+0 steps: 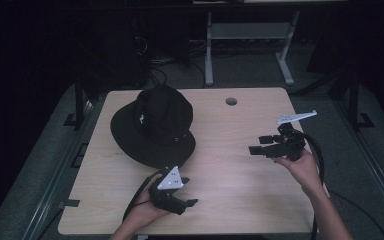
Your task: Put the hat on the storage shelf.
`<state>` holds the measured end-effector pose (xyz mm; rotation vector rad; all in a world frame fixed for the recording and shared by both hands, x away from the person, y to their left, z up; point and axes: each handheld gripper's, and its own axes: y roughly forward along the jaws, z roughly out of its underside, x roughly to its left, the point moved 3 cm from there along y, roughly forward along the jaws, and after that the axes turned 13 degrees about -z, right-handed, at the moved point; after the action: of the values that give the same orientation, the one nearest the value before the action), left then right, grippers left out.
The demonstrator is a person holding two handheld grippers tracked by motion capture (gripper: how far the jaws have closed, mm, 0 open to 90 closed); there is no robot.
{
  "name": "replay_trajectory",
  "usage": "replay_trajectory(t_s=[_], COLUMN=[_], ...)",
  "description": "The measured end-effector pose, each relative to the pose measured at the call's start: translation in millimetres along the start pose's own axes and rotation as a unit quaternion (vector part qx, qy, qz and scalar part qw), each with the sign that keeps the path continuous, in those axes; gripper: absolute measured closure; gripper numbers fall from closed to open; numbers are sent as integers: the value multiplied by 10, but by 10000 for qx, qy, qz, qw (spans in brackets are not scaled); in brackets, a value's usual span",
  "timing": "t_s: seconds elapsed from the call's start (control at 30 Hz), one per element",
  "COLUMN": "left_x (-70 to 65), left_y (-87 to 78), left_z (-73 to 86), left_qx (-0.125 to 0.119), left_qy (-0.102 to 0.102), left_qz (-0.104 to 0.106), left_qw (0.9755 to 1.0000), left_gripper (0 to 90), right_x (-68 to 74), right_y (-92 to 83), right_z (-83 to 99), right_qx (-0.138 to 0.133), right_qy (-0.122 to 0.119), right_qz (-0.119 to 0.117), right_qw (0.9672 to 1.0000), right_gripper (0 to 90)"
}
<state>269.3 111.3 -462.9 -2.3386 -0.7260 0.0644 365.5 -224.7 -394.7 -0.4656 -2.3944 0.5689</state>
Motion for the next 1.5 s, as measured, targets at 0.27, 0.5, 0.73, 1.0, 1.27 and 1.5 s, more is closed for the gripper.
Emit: replay_trajectory(t_s=[0.27,0.5,0.73,1.0,1.27,1.5], left_x=[5,7,9,18,24,25], left_y=[3,3,3,1,9,16], left_z=[2,4,8,11,16,20], left_qx=[4,8,25,35,40,66], left_qy=[1,-18,-25,-22,-33,-43], left_qz=[-9,-11,-9,-23,-31,-48], left_qw=[10000,10000,10000,10000,10000,10000], left_gripper=[275,274,274,273,271,264], right_x=[-13,-25,-30,-36,-47,-55], right_y=[-15,-39,-55,-102,-139,-161], right_z=[167,293,450,632,872,1041], right_qx=[-10,-36,-69,-113,-134,-175], right_qy=[34,71,142,185,246,331], right_qz=[-8,1,-29,-20,81,41], right_qw=[10000,10000,9999,9998,9996,9993], right_gripper=[220,217,202,195,189,187])
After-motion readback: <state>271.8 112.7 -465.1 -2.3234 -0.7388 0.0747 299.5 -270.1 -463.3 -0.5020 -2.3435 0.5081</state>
